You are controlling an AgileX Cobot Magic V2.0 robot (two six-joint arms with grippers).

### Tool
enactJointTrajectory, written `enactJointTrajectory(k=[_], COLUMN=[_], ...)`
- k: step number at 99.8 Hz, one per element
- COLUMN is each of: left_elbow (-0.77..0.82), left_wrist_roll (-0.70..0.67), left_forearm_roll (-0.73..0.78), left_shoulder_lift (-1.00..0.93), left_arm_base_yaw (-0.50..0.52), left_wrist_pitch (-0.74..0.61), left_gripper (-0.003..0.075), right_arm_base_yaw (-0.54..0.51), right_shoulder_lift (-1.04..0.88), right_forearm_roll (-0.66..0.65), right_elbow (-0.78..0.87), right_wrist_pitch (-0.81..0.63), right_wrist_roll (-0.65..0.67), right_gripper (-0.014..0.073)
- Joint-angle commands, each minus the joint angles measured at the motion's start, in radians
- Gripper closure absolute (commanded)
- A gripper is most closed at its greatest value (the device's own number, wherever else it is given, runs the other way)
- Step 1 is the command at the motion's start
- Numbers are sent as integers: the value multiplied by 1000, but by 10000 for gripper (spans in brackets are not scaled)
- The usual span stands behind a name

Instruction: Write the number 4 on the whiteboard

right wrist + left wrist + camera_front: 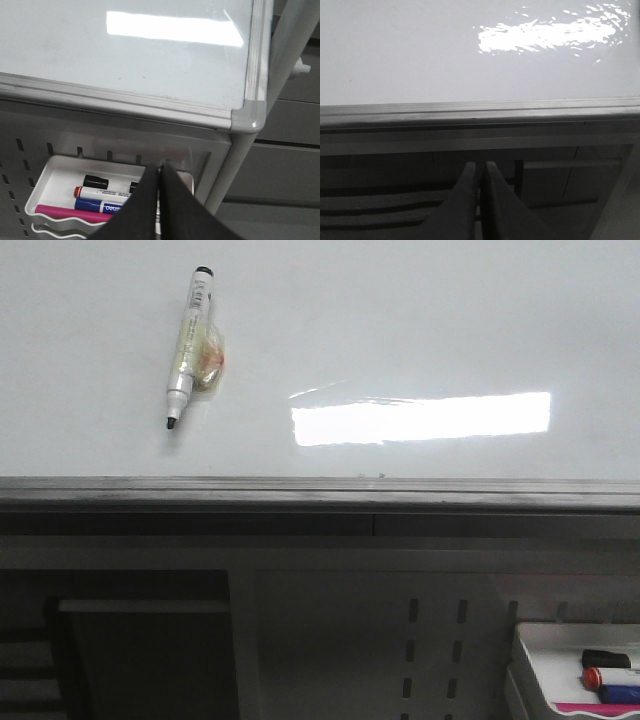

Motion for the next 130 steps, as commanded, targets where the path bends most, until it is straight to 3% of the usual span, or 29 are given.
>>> enactJointTrajectory(k=[1, 116, 130], left_elbow=[36, 36, 36], left_wrist_roll=[-10, -10, 3], left_forearm_roll=[-15, -15, 50], left_shoulder_lift=[-22, -22, -22], left_arm_base_yaw=[1, 1, 1], left_wrist_pitch=[-48, -48, -86], left_gripper=[741, 741, 741], right_arm_base_yaw=[1, 1, 1], right_shoulder_lift=[-16, -16, -16], right_forearm_roll=[-16, -16, -25], right_elbow=[25, 25, 25], right_wrist_pitch=[-41, -41, -54], right_wrist_roll=[-2, -2, -2], right_gripper=[638, 638, 638])
